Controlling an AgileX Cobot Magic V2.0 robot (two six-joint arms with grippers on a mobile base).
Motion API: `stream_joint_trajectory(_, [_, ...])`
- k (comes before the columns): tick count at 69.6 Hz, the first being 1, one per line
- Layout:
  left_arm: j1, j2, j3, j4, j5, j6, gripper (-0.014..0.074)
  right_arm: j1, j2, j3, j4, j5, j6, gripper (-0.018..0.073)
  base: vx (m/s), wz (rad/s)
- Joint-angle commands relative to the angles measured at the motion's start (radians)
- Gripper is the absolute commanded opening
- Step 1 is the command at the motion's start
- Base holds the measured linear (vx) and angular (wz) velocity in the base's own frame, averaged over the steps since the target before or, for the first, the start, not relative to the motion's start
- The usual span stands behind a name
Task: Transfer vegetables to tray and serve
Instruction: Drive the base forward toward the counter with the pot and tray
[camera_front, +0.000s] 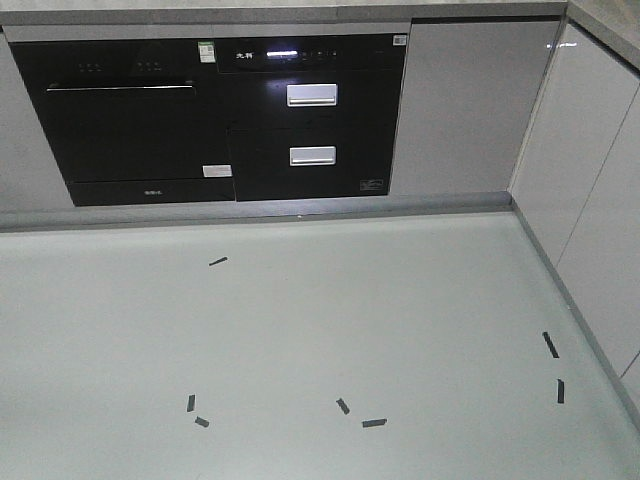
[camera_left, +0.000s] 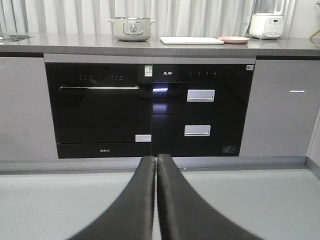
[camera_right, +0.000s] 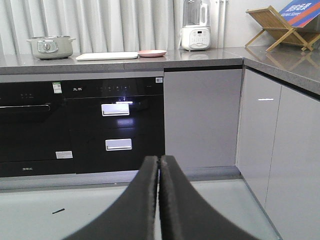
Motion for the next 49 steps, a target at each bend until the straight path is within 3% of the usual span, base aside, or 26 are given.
stream_joint_trajectory(1, [0.002,-0.015,0.008,0.000,-0.069,0.000,-0.0008,-0.006,-0.001,0.006,-0.008,-0.079,-0.002,-0.0004,0.00,0.00])
stream_joint_trajectory(49, [0.002,-0.015,0.008,0.000,-0.069,0.000,-0.0008,-0.006,-0.001,0.006,-0.008,-0.079,-0.002,-0.0004,0.00,0.00])
